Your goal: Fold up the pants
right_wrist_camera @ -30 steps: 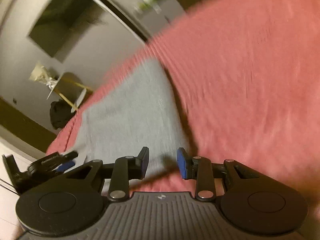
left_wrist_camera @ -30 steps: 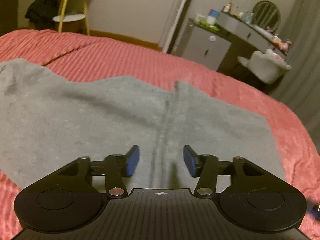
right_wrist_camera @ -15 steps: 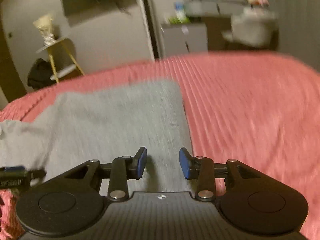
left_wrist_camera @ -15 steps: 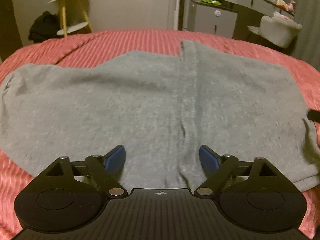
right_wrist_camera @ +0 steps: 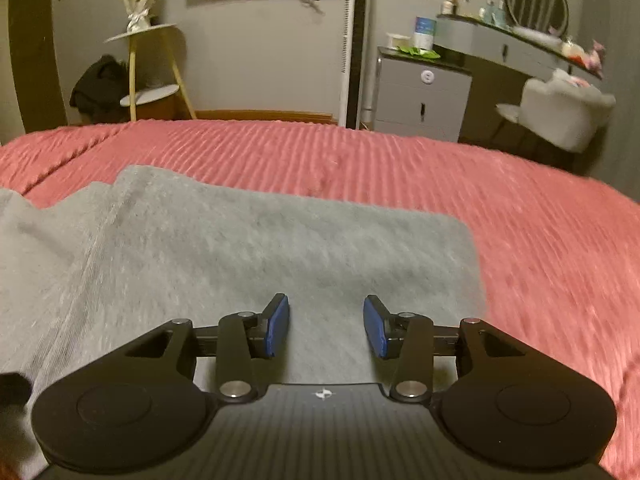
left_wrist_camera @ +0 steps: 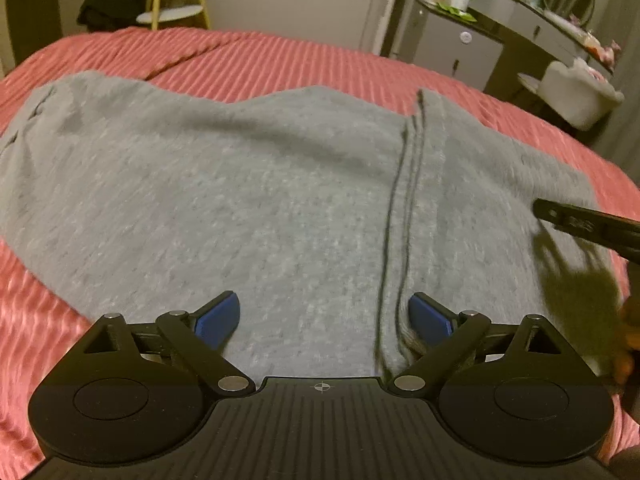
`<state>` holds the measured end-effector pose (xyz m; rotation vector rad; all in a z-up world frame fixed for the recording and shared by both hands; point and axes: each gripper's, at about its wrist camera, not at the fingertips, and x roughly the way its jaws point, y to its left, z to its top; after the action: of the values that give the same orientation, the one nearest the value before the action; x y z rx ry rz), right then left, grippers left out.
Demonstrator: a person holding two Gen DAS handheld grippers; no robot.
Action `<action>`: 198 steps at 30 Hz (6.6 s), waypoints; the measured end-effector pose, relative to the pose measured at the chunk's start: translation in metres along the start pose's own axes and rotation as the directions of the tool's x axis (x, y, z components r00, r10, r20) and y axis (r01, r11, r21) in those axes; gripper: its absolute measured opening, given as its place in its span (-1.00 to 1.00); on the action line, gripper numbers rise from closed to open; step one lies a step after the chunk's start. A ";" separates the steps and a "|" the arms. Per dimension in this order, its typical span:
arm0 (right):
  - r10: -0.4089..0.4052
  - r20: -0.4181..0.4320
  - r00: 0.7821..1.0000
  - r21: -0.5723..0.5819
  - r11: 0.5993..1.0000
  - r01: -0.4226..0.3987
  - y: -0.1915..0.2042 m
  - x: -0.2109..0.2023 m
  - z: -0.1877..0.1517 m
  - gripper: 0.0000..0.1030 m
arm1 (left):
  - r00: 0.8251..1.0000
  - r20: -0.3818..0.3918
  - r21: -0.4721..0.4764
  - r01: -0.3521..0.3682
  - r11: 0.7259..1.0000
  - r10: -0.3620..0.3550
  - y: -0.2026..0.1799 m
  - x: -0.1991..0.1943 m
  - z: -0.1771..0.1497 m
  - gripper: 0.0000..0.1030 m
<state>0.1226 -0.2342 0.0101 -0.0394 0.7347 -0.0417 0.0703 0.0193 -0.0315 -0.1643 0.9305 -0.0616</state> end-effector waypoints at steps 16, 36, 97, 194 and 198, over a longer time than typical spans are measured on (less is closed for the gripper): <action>0.276 -0.058 0.959 -0.033 0.960 -0.278 0.048 -0.004 -0.001 0.50 | 0.986 0.126 -0.550 -0.026 0.835 0.113 0.189 -0.046 -0.008 0.86; 0.148 -0.015 0.989 0.111 0.983 -0.145 -0.001 -0.072 -0.082 0.75 | 0.970 0.243 -0.623 0.160 0.765 -0.005 0.282 0.003 0.039 -0.44; 0.486 0.208 0.849 0.783 0.437 -0.442 -0.083 0.029 -0.037 0.16 | 0.982 0.059 -0.463 -0.133 0.876 0.180 0.030 -0.051 -0.050 0.88; 0.116 0.044 0.992 0.557 0.822 -0.121 -0.057 -0.053 -0.113 0.93 | 0.919 0.126 0.189 -0.393 0.900 0.374 -0.097 0.097 0.132 0.49; 0.109 0.047 0.993 0.559 0.821 -0.117 -0.056 -0.052 -0.115 0.93 | 0.935 0.151 0.236 -0.348 0.907 0.320 -0.109 0.066 0.120 0.51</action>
<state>0.0056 -0.2900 -0.0376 0.5717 0.6867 -0.1434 0.2082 -0.0823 0.0050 0.2355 0.8218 0.1430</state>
